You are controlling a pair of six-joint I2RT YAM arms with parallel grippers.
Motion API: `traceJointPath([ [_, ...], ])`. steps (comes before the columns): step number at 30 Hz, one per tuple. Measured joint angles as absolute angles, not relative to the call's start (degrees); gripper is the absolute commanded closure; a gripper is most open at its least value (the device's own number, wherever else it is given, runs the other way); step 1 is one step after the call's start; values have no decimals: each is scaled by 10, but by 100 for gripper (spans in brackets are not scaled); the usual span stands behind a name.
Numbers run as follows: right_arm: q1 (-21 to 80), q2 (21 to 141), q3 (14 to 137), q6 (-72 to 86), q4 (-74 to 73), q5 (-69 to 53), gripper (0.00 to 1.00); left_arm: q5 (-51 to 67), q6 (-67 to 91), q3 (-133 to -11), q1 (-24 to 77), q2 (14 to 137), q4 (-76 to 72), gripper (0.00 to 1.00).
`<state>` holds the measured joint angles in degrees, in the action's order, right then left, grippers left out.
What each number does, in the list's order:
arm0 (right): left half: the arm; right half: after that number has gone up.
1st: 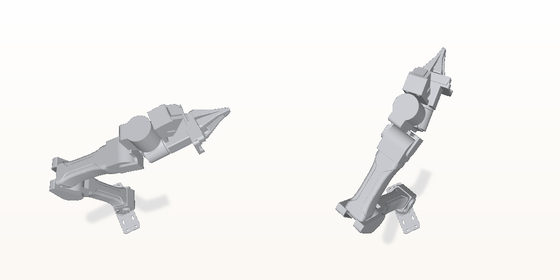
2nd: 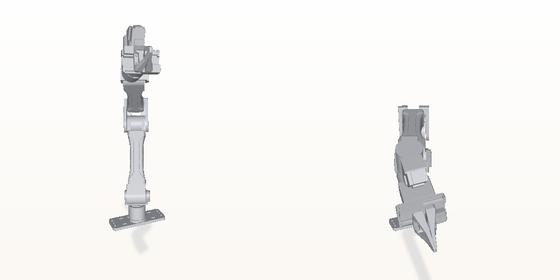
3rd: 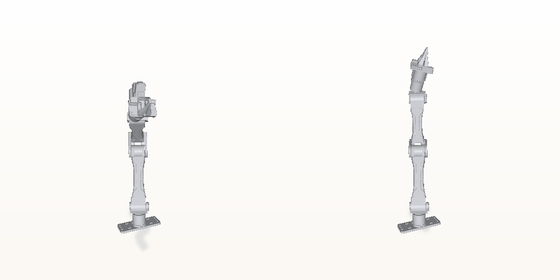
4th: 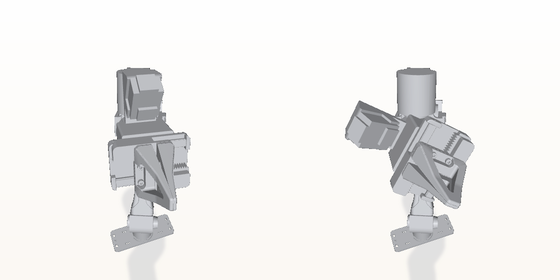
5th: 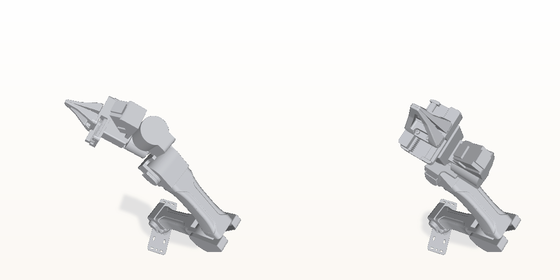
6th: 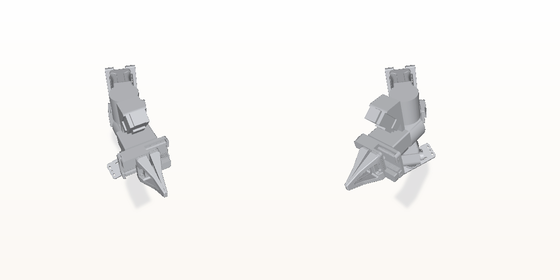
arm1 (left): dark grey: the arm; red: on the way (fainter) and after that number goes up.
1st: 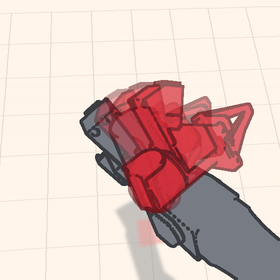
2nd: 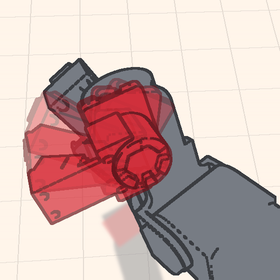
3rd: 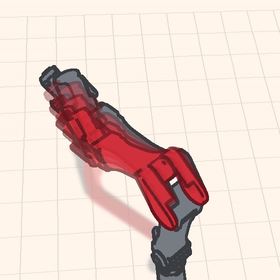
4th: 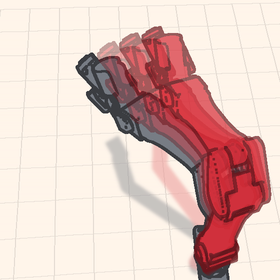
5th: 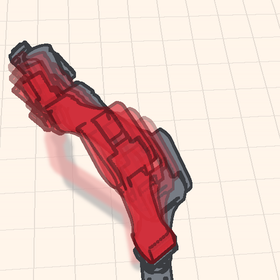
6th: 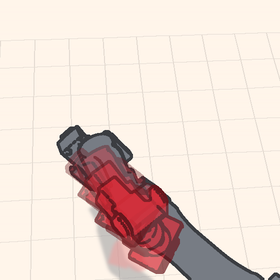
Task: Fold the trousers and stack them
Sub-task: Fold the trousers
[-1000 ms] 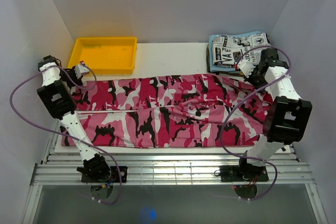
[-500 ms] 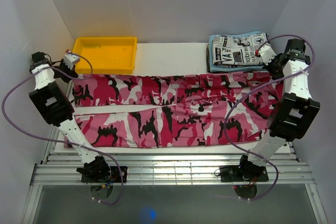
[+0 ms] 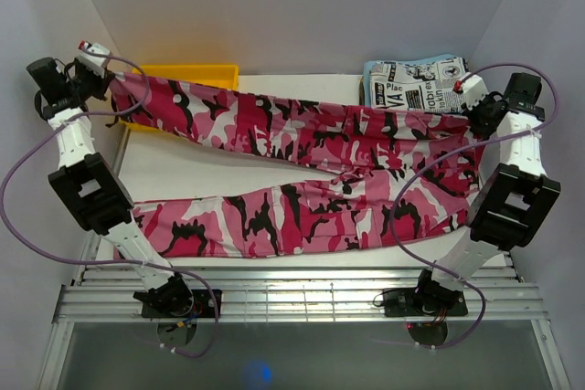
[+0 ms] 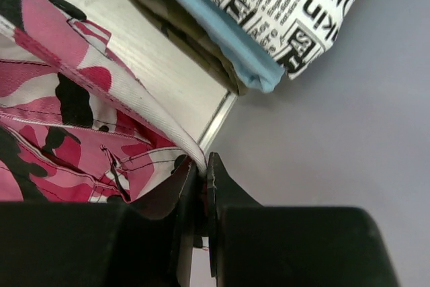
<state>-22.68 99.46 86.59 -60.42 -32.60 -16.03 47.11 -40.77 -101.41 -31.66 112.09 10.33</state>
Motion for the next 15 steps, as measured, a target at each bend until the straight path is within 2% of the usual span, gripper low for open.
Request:
traceJointPath([
  [4, -235, 1003, 893, -560, -311, -208, 92, 469, -351, -1113, -309, 1161, 80, 100],
  [7, -261, 999, 903, -544, -293, -260, 92, 494, -331, -1123, -313, 1148, 76, 100],
  [9, -291, 986, 891, -547, -282, -298, 92, 522, -329, -1080, -321, 1112, 70, 100],
  [11, -328, 955, 851, -571, -272, -341, 92, 554, -338, -981, -342, 1038, 71, 100],
  [15, -411, 865, 733, -680, -283, -418, 92, 638, -415, -798, -434, 868, 139, 100],
])
